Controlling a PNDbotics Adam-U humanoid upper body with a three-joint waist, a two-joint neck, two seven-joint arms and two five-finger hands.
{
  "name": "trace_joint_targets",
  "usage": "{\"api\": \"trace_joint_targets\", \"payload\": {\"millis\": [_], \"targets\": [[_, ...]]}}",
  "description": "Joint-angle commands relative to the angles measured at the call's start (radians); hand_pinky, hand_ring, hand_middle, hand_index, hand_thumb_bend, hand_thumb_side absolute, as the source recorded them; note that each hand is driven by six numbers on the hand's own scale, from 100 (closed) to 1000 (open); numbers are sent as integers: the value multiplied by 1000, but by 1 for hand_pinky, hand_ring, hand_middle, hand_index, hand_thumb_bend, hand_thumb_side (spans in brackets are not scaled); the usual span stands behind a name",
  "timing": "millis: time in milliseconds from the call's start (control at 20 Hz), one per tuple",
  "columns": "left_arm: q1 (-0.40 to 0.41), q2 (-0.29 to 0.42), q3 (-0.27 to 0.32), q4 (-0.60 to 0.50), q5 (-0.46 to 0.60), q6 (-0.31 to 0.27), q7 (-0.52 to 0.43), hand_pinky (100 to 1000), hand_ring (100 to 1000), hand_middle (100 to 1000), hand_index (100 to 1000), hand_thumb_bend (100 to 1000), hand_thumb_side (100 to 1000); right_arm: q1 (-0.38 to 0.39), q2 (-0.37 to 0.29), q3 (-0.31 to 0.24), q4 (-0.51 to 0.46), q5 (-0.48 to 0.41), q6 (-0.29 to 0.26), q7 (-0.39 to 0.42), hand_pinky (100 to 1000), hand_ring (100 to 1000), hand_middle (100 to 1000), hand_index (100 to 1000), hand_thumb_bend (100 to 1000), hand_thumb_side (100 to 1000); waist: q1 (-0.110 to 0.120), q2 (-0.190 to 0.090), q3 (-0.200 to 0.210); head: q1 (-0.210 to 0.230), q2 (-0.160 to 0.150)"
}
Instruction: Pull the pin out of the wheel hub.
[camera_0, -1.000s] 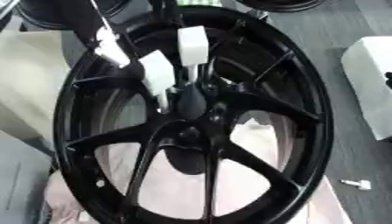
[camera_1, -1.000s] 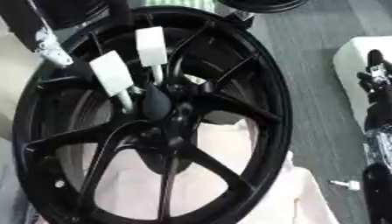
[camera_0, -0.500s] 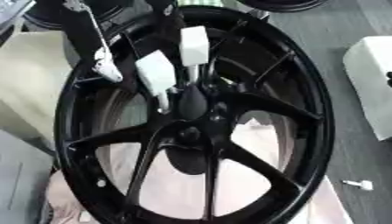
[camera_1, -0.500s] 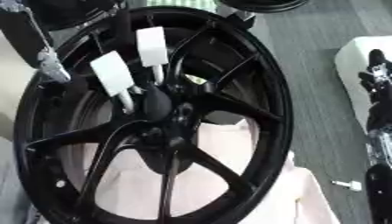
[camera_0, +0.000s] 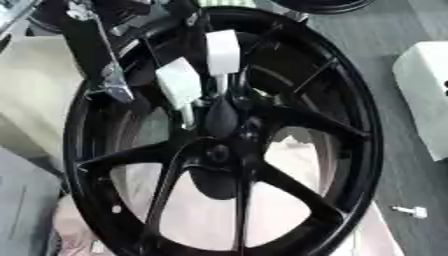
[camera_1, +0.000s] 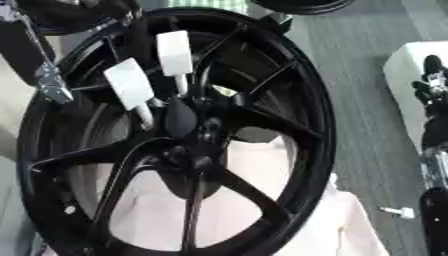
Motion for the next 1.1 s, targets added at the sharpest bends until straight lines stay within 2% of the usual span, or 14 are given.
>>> {"api": "trace_joint_targets", "payload": {"millis": [50,300,650,850,950,1050,1100], "targets": [[-10,24,15,-4,-8,-59,-54,766,636,634,753,631,120,-15,-12,-1,-25,7,1,3,857,689,617,731,664,432,-5,-19,-3,11,2],[-13,12,5,15,-21,-70,-54,764,639,644,758,599,111,-17,-9,0,-25,7,1,4,858,690,617,731,629,438,-7,-18,-5,9,-3],[-14,2,13,25,-45,-103,-54,762,650,660,765,584,110,-19,-5,3,-24,9,3,7,859,690,618,732,615,442,-8,-19,-8,-21,-40],[-14,-7,5,41,-56,-113,-54,761,648,660,765,586,100,-20,-4,4,-22,9,3,8,859,691,618,732,614,438,-9,-19,-9,-29,-48],[-15,-11,-1,50,-60,-115,-54,761,648,662,767,583,112,-20,-3,5,-21,9,4,9,859,691,618,732,615,444,-9,-19,-10,-30,-50],[-13,-14,-10,66,-59,-104,-54,742,619,638,774,579,193,-20,-3,5,-20,10,5,9,860,691,618,732,614,445,-9,-18,-10,-29,-52],[-13,-16,-16,76,-57,-93,-54,740,615,631,774,580,202,-20,-3,5,-19,10,5,9,860,691,618,732,614,445,-9,-18,-10,-28,-54]]}}
